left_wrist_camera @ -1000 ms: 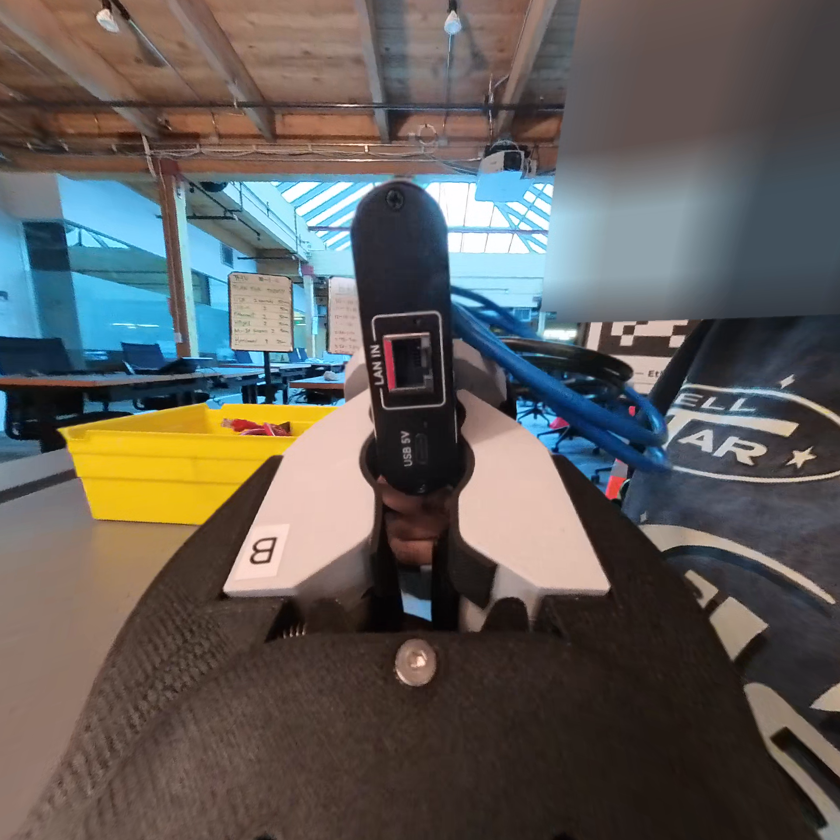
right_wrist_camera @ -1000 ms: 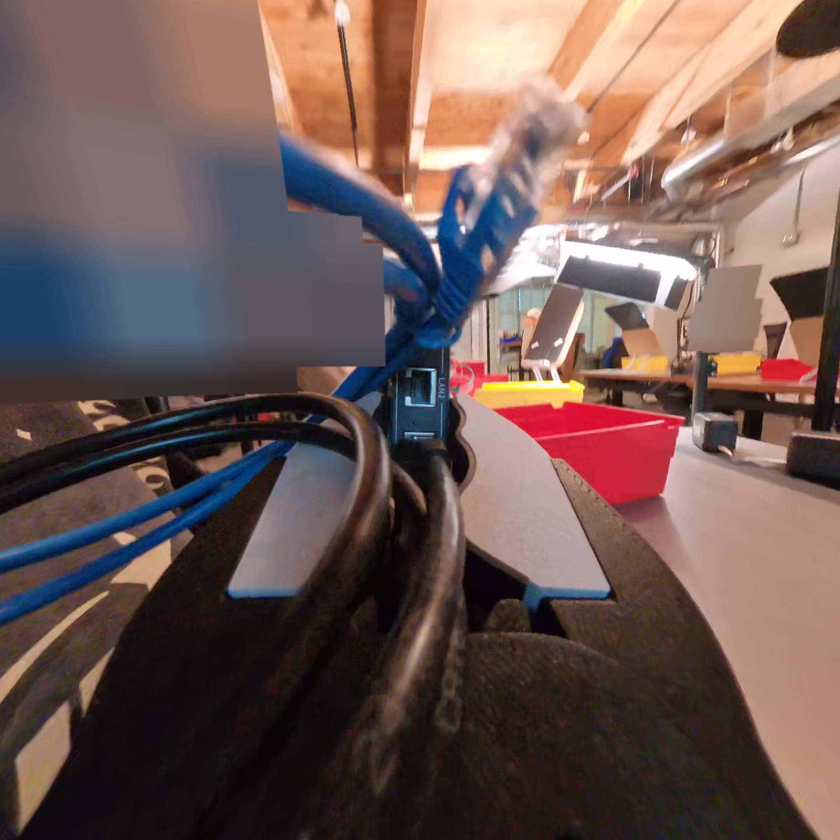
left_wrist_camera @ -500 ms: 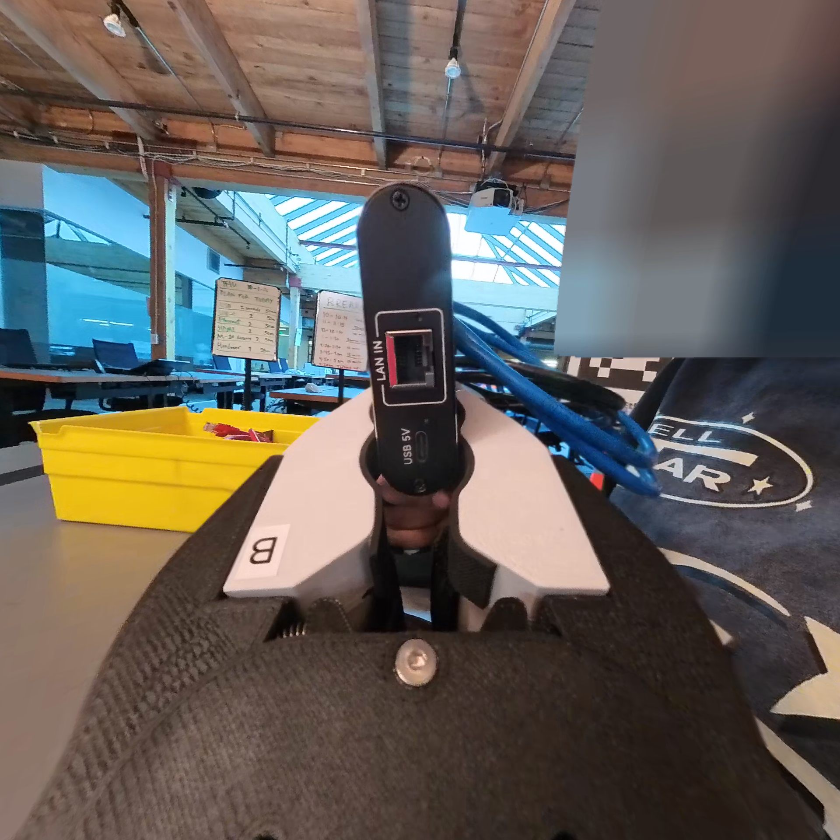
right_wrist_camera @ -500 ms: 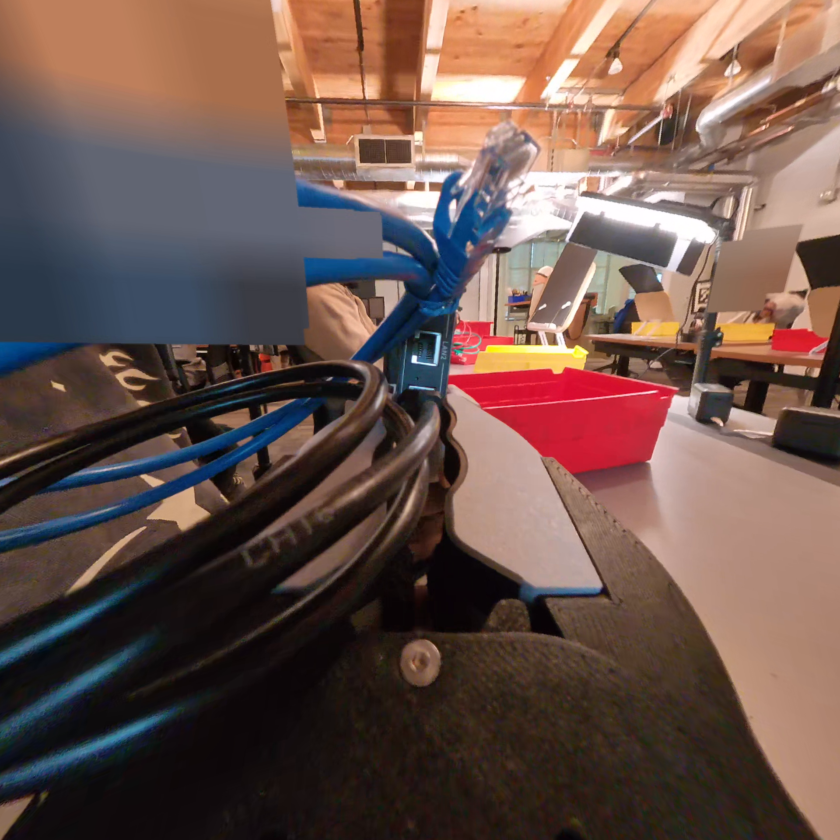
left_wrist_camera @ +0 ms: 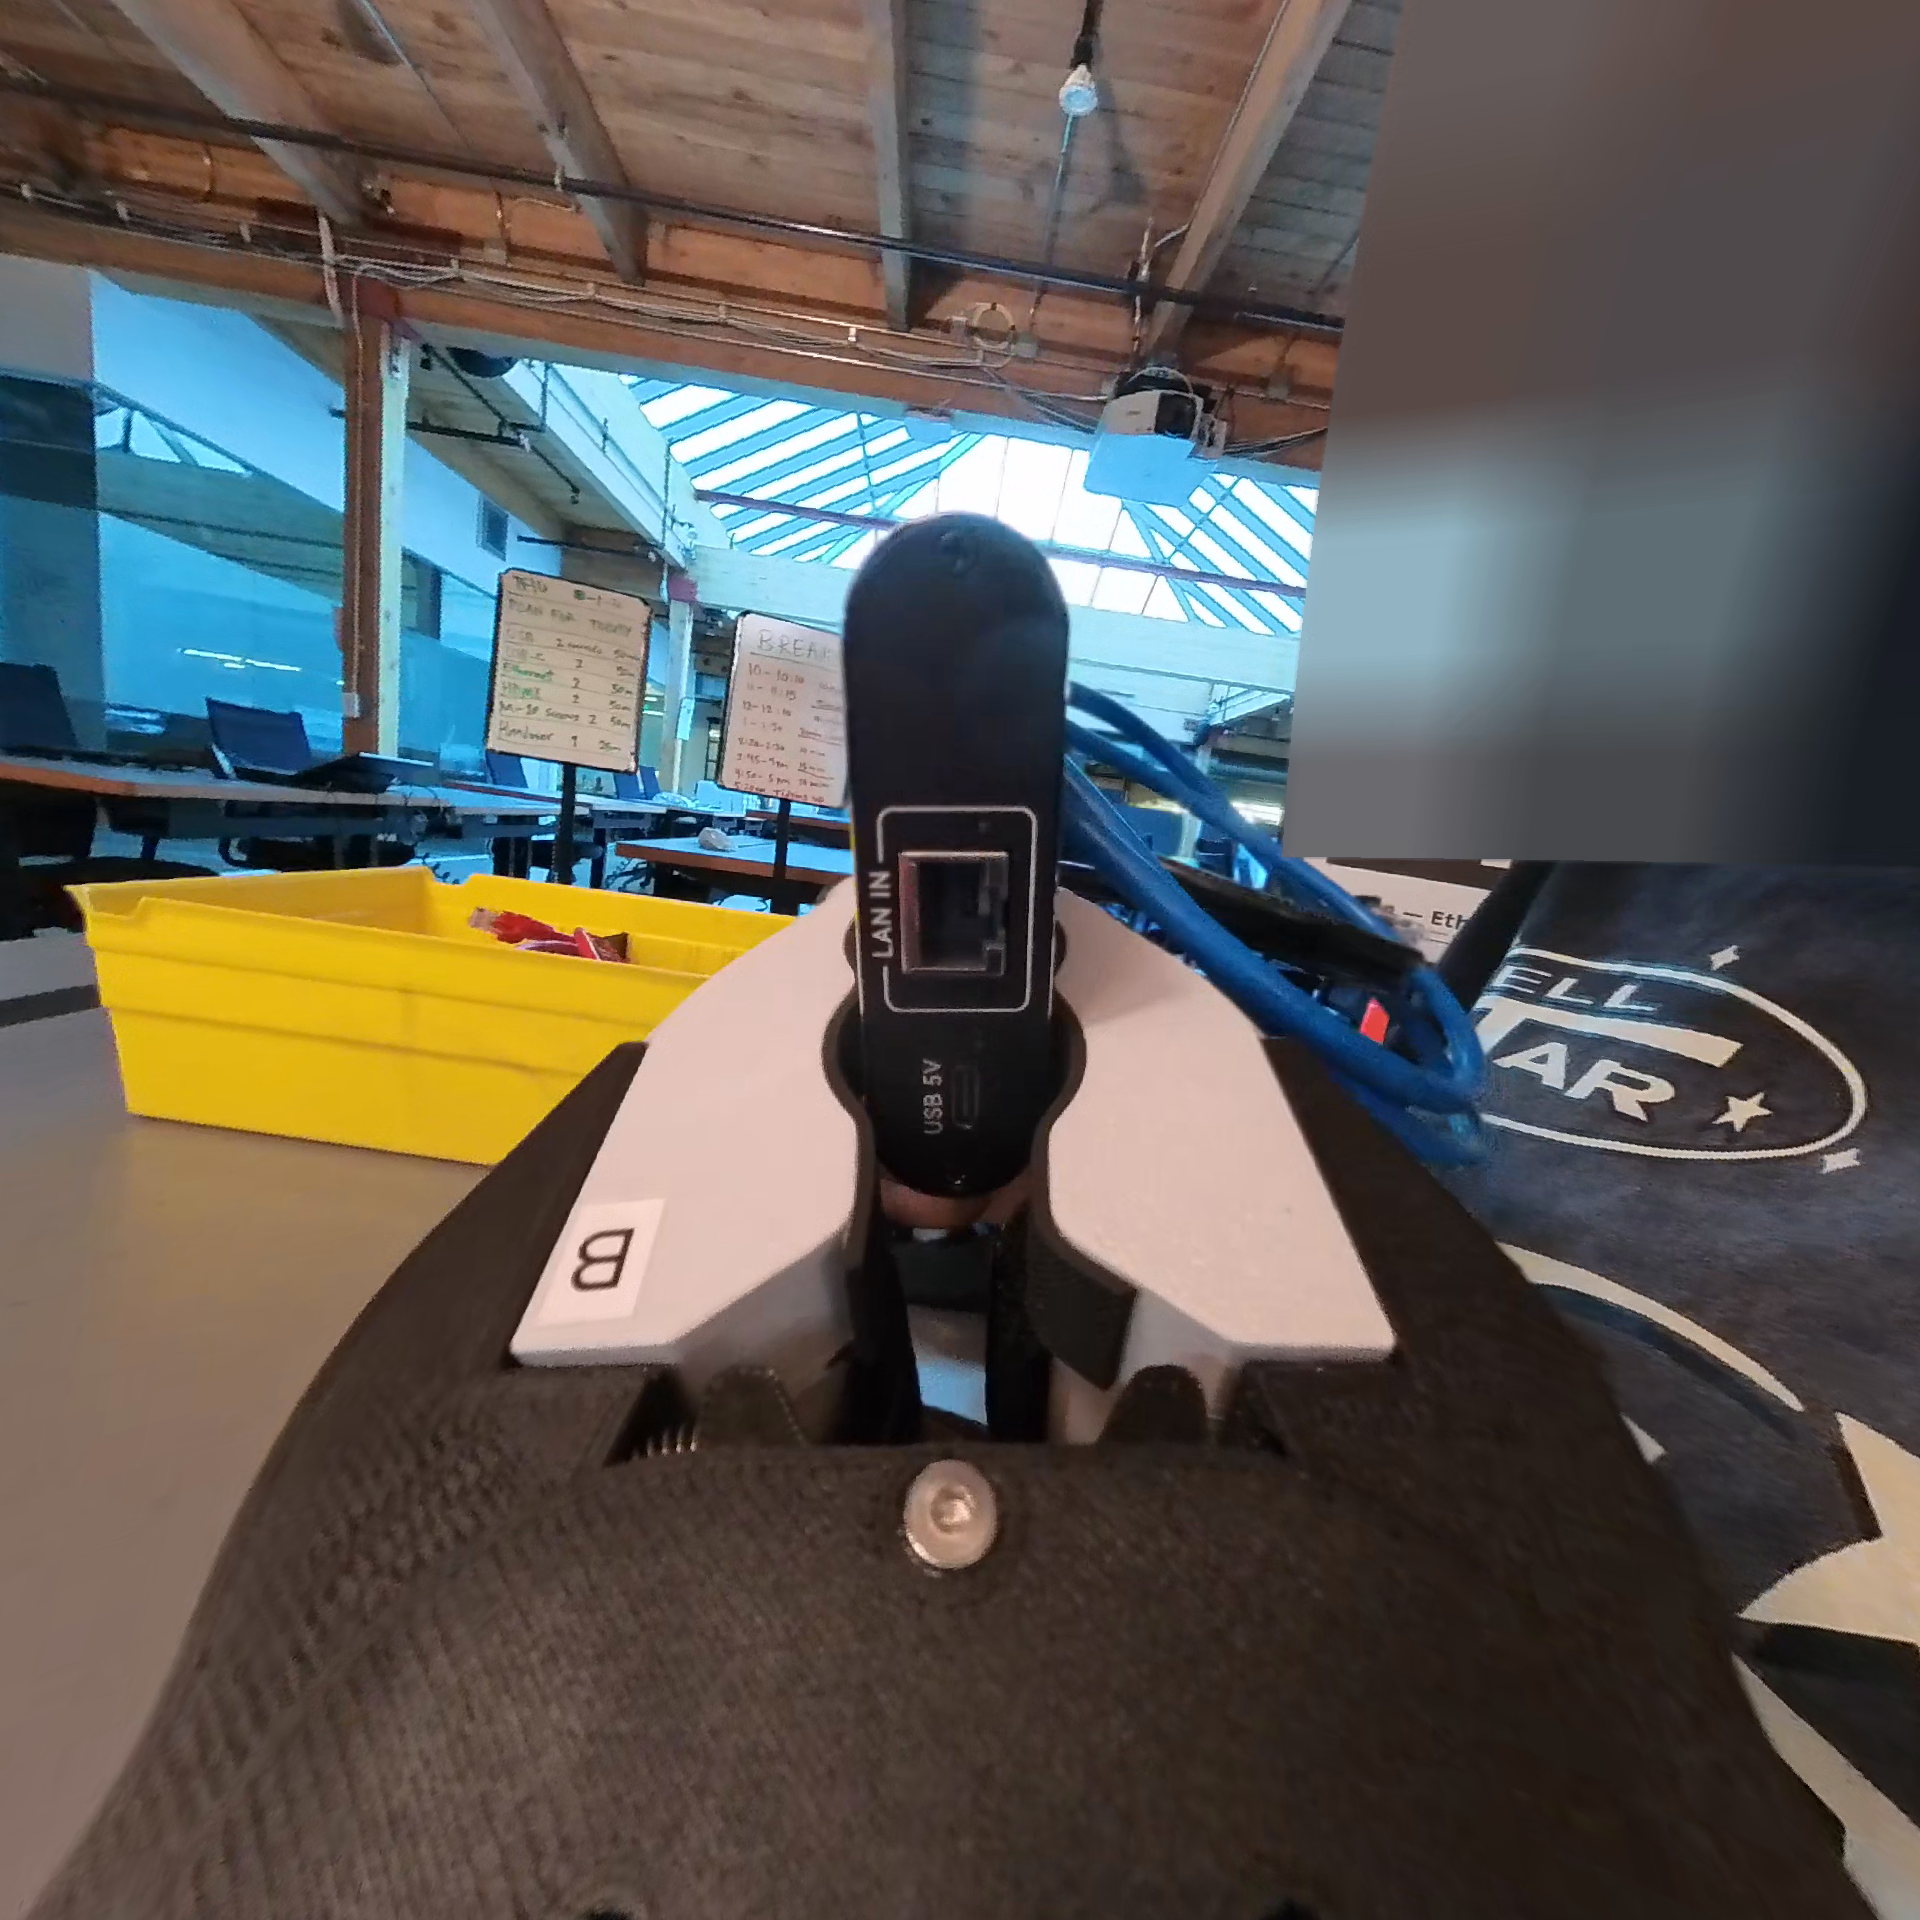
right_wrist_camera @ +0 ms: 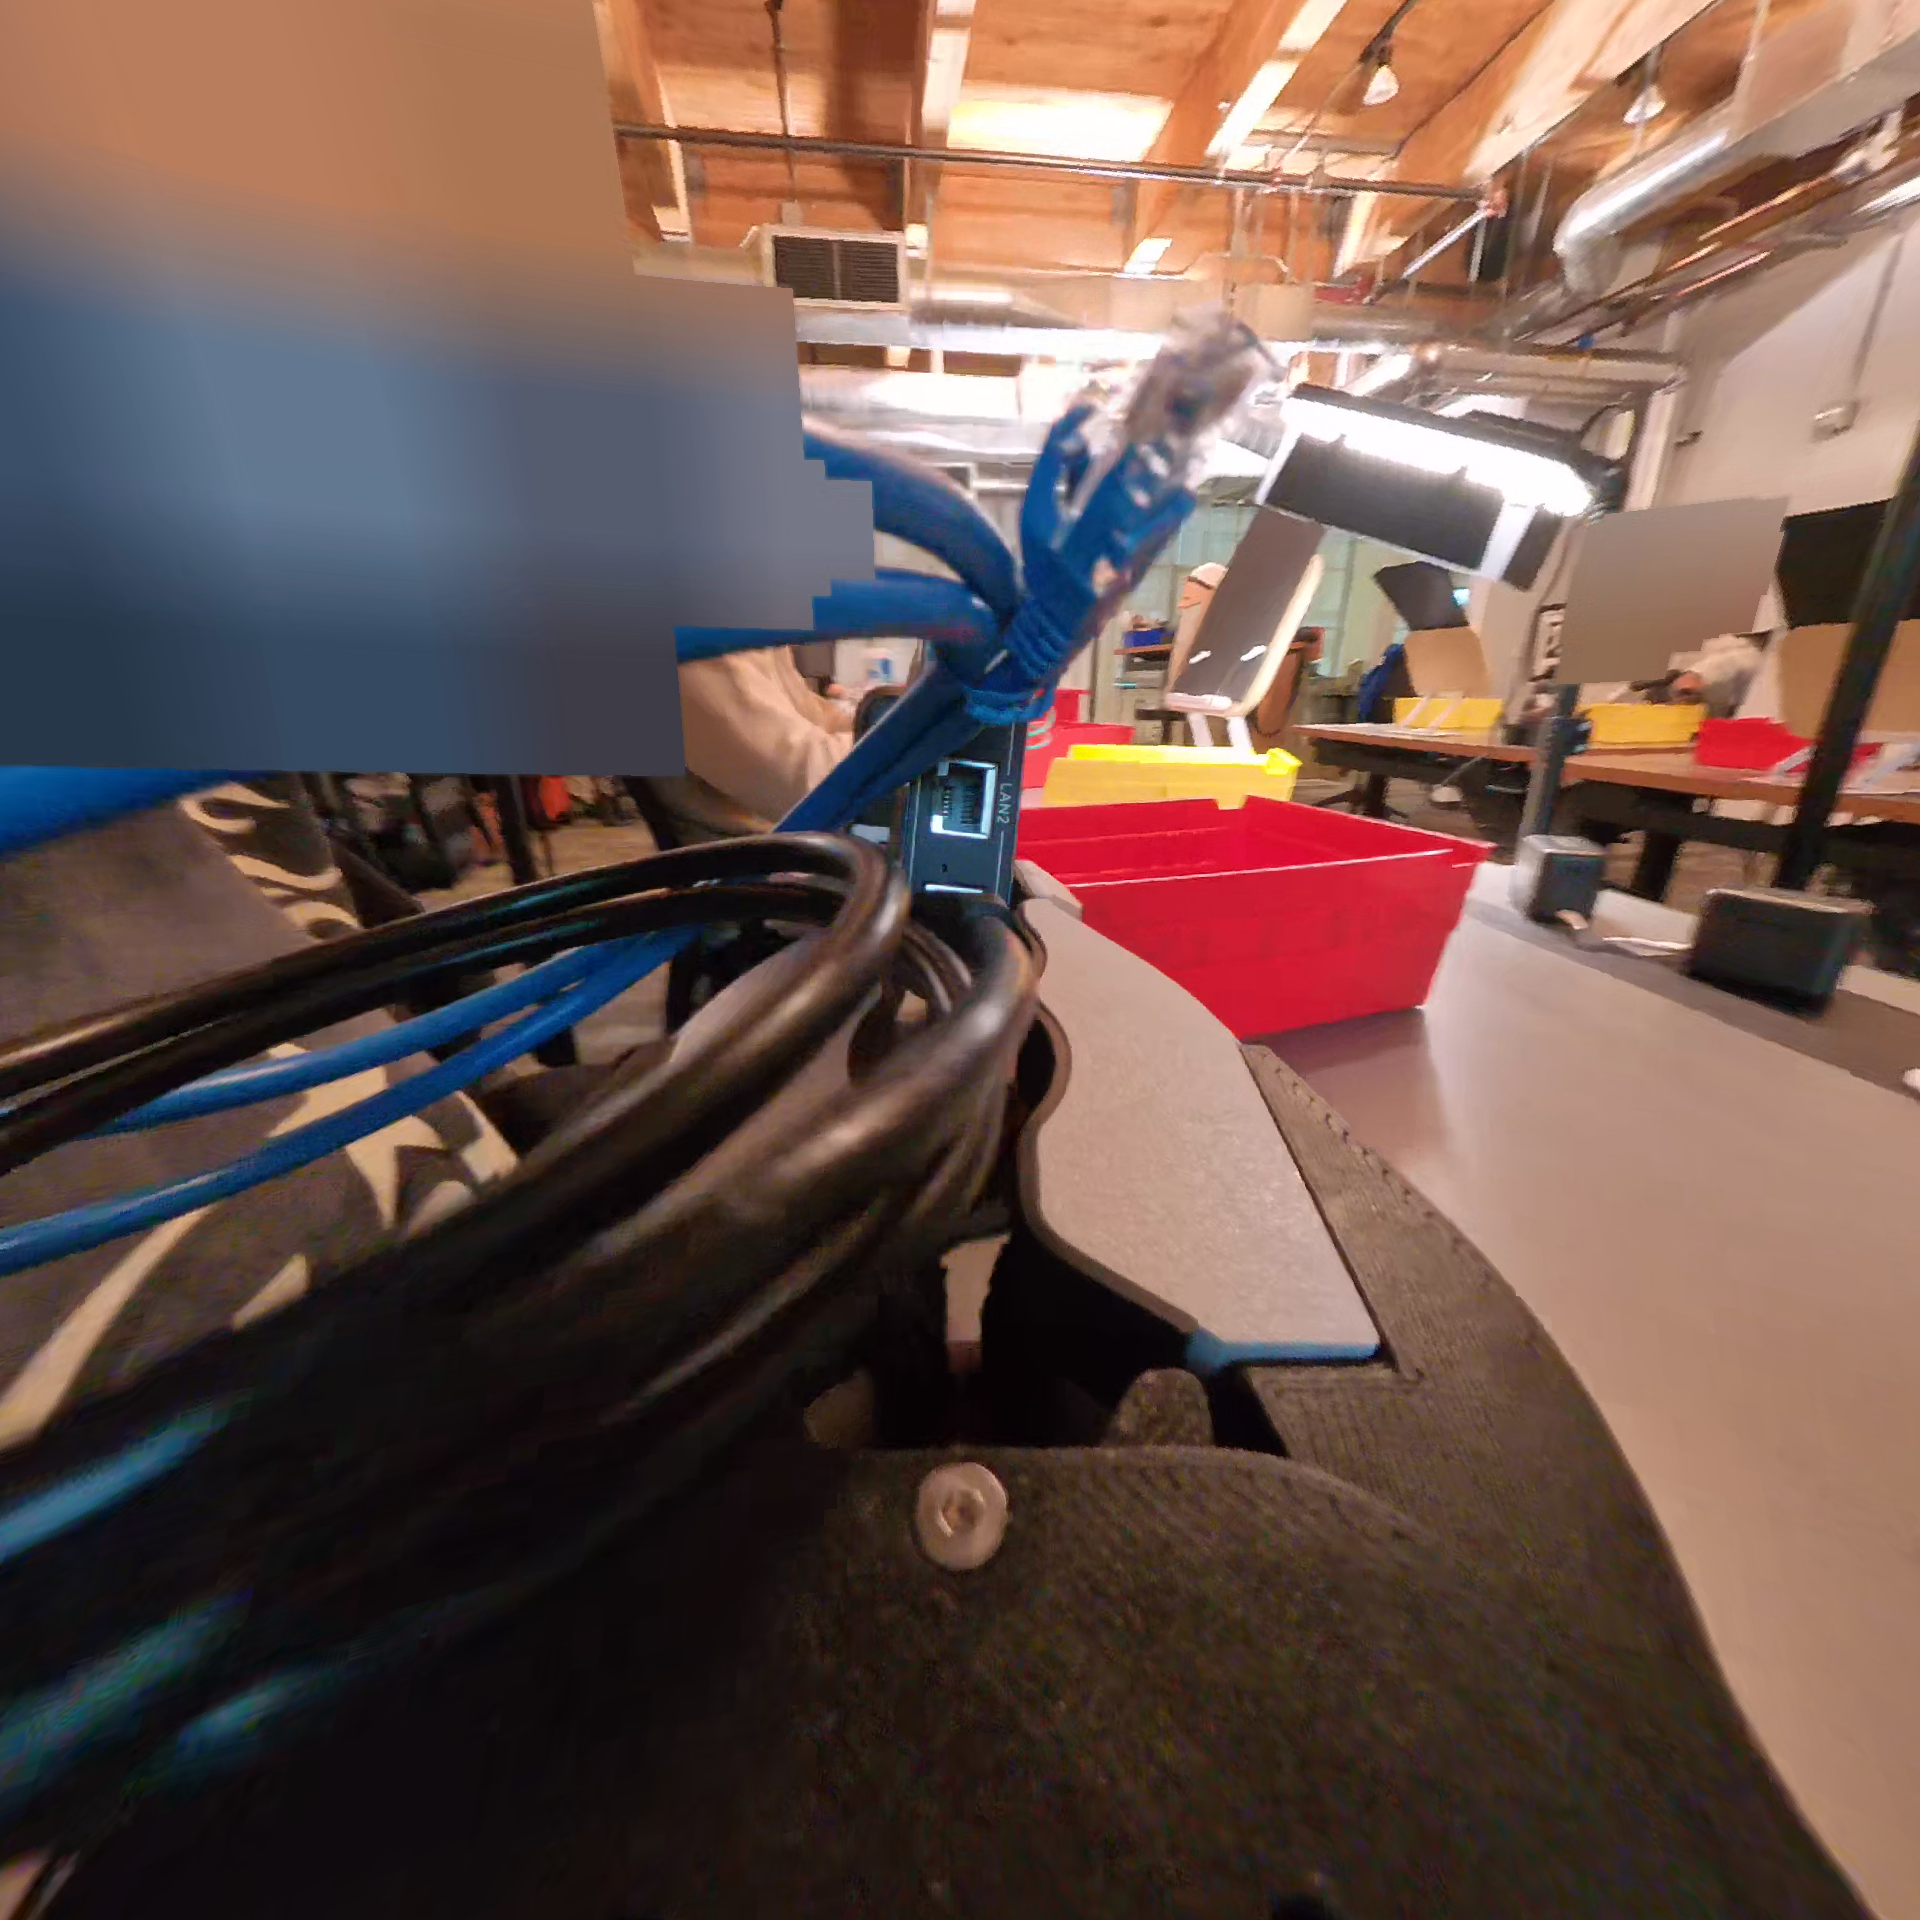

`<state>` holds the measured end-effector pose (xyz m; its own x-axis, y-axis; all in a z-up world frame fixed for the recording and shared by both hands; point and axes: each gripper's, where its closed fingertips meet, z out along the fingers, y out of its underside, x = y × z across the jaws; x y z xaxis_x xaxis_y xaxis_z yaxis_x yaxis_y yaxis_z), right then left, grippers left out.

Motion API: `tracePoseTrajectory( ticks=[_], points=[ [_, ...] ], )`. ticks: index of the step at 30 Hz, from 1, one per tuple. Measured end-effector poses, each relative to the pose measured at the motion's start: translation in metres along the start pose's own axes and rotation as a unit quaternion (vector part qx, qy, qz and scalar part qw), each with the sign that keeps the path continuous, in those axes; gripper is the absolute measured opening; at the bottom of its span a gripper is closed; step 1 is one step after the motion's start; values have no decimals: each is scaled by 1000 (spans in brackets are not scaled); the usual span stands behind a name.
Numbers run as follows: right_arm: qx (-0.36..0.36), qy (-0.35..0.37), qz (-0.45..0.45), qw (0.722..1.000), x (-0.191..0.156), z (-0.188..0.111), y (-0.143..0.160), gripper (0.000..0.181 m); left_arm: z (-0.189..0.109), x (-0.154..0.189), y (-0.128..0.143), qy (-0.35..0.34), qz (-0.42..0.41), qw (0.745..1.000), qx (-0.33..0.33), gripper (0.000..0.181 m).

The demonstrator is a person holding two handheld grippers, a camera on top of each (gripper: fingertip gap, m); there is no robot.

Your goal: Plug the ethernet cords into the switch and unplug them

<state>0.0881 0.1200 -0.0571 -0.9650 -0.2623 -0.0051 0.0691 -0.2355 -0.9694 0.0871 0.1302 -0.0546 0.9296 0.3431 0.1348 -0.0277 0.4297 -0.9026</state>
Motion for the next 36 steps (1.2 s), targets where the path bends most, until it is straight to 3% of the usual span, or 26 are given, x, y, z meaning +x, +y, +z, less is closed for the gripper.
tracePoseTrajectory(
  ticks=[1, 8, 18, 31, 36],
  points=[
    [-3, 10, -18, 1000, 1, 0, 0, 18, -1, -1, -1, -3, 1, 1000, 1, 27],
    [-23, 19, -54, 998, -1, -2, 1, 17, 0, 0, 1, 2, -1, 1000, -3, 27],
    [-25, 94, -127, 987, 11, 2, 1, 15, -2, -11, -2, -45, 24, 999, 2, 26],
    [-22, 140, -201, 969, 3, 11, -11, 16, -6, -2, -17, 3, -23, 998, 55, 27],
    [7, 102, -135, 986, -3, 13, -14, 15, -6, 5, -20, 14, -3, 998, 63, 26]
  ],
)
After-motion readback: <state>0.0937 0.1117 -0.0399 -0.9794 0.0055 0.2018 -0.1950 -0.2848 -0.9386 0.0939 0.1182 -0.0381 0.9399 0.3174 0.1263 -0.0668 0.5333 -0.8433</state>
